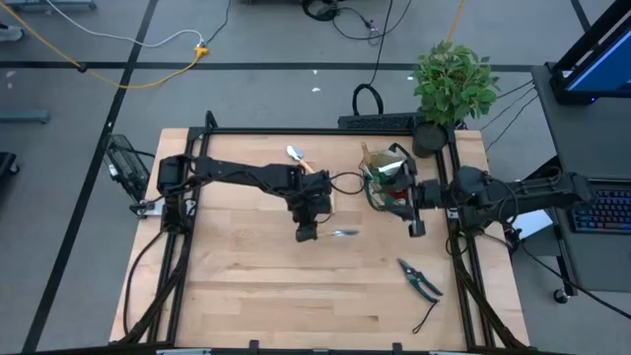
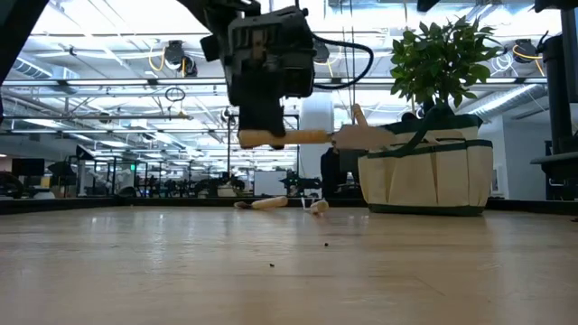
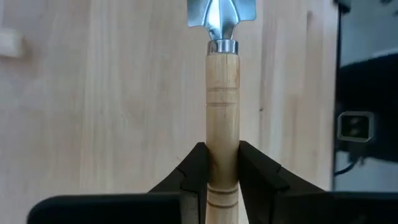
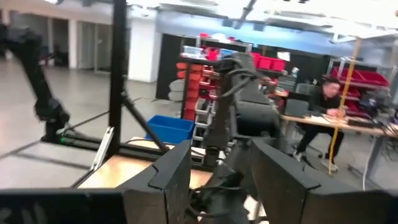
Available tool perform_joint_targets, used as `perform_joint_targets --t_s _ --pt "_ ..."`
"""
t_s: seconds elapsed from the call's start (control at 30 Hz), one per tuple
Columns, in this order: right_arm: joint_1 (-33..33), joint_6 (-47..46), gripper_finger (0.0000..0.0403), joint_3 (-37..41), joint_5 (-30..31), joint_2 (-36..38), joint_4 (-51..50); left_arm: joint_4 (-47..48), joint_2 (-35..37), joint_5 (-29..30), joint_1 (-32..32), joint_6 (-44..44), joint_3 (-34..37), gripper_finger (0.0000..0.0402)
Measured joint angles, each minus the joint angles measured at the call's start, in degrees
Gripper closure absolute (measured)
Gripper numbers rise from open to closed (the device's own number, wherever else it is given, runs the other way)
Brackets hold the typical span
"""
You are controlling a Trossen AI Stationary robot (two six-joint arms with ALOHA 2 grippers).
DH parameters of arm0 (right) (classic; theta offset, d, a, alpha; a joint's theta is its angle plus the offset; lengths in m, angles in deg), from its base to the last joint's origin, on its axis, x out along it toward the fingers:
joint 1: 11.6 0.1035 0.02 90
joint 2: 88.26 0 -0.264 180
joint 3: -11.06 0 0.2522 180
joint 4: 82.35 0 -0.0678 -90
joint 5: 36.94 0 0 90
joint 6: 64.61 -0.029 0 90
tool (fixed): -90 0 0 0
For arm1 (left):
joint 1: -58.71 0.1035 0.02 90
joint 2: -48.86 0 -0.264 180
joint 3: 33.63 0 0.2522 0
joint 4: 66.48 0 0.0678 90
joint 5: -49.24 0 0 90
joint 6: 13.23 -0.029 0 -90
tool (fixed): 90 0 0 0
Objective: Pick & Place Garden tools in Gardening bag
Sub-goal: Put the bottom brown trowel into the gardening bag
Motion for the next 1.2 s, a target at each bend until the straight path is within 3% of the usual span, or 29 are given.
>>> perform_joint_targets --t_s 0.17,0.43,0.83,1.2 --pt "3.0 2.6 0.0248 0.0 0.6 -0.2 -2.0 0.5 0.0 -3.3 0.2 8.8 -3.1 0.0337" --pt "7.8 7.5 0.0248 0.0 7.3 -2.7 -4.6 0.6 0.1 -6.6 0.0 22.6 -9.6 0.0337" --pt "16.4 21.4 0.0247 0.0 24.9 -9.4 -3.7 0.0 0.1 -6.9 0.0 39.9 -18.2 0.0337" --pt "21.2 26.5 0.0242 0.0 39.6 -16.1 -2.3 -9.8 0.2 -7.9 0.1 56.8 -18.7 0.0337"
